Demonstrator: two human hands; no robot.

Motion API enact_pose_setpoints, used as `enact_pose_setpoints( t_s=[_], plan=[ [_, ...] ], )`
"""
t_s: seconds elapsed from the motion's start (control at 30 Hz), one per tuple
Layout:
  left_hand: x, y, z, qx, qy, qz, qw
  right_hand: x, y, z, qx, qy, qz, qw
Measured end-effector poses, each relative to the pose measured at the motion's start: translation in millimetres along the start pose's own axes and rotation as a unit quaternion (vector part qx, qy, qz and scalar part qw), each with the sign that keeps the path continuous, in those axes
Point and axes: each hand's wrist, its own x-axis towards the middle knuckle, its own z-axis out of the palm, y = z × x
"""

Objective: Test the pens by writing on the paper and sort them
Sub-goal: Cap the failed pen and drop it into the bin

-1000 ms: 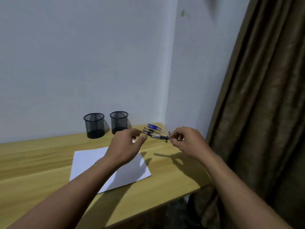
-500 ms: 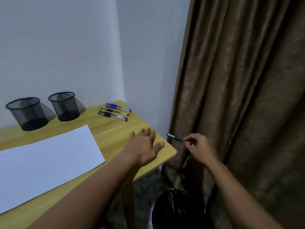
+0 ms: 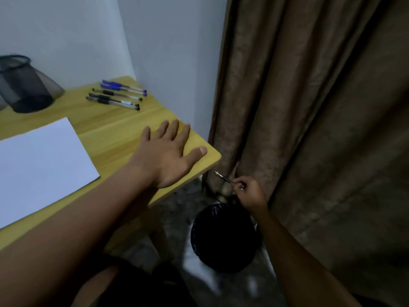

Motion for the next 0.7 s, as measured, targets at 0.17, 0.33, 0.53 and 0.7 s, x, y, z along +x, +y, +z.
enact_pose_setpoints(
  t_s=[0.17, 0.33, 0.53, 0.7],
  plan=[
    [2, -3, 4, 0.005, 0.013, 0.005, 1.000, -14, 26, 27, 0.031, -0.016, 0.036, 0.999],
    [1, -3, 5, 0.007, 0.019, 0.008, 1.000, -22, 67, 54, 0.015, -0.055, 0.077, 0.995],
    [2, -4, 8, 0.011, 0.027, 0.011, 1.000, -26, 100, 75, 0.038, -0.077, 0.124, 0.989],
    [4, -5, 9, 0.016, 0.027, 0.012, 0.999, -19, 112, 73, 0.006, -0.073, 0.113, 0.991]
  ],
)
